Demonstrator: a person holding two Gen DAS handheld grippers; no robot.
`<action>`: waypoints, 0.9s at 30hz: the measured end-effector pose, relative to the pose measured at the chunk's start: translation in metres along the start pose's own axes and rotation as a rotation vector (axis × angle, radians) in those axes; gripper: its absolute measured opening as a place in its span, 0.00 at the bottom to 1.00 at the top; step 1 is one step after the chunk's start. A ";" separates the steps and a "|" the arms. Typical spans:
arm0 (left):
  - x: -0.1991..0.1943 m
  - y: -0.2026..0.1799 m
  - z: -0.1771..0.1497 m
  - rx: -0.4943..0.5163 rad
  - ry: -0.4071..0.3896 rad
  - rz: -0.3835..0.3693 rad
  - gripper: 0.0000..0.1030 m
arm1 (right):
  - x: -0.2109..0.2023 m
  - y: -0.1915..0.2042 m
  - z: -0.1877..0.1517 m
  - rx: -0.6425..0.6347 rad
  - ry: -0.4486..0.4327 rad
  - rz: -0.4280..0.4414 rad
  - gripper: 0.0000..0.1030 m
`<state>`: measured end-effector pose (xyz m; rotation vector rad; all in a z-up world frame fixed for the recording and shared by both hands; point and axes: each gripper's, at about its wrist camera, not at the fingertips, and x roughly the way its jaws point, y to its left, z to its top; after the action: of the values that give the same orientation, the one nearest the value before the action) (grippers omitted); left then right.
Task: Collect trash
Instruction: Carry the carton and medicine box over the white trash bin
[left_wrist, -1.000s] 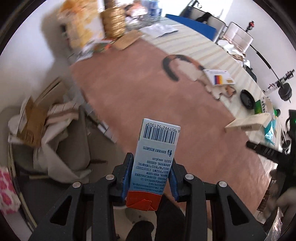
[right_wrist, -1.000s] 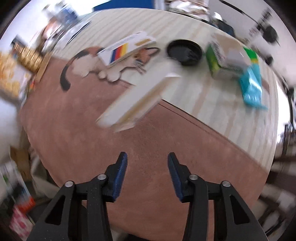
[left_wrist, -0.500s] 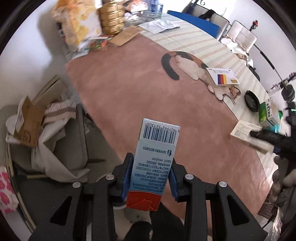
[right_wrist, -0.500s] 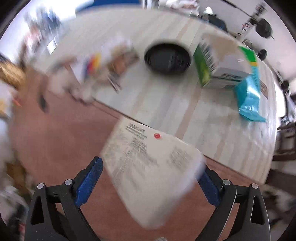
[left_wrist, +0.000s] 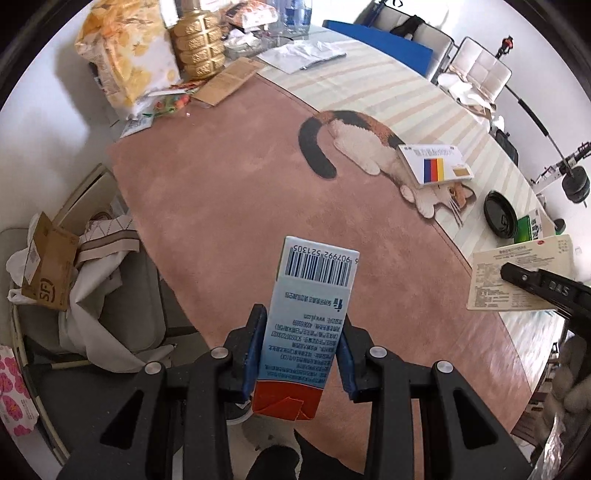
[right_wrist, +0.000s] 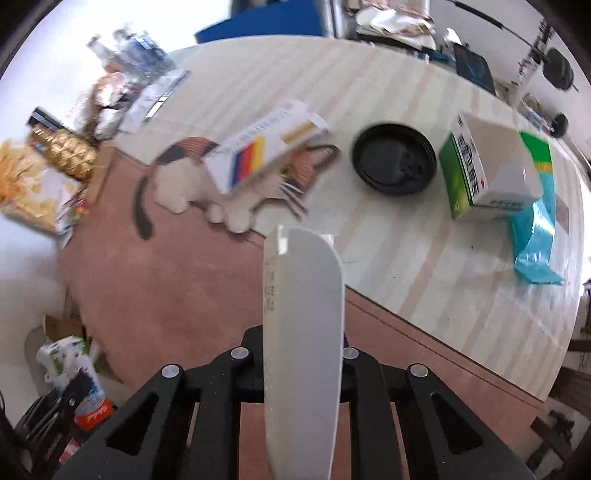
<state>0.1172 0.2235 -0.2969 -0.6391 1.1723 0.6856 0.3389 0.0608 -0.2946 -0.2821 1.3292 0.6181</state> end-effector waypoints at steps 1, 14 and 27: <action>-0.005 0.005 -0.002 -0.008 -0.010 0.003 0.31 | -0.007 0.006 -0.004 -0.011 -0.005 0.012 0.16; -0.056 0.117 -0.095 -0.181 -0.065 0.031 0.31 | -0.045 0.137 -0.129 -0.235 0.044 0.176 0.16; 0.075 0.248 -0.240 -0.417 0.157 0.024 0.31 | 0.134 0.220 -0.314 -0.418 0.311 0.160 0.16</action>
<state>-0.1985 0.2106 -0.4552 -1.0450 1.1911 0.9247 -0.0272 0.1079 -0.4638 -0.6364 1.5219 1.0203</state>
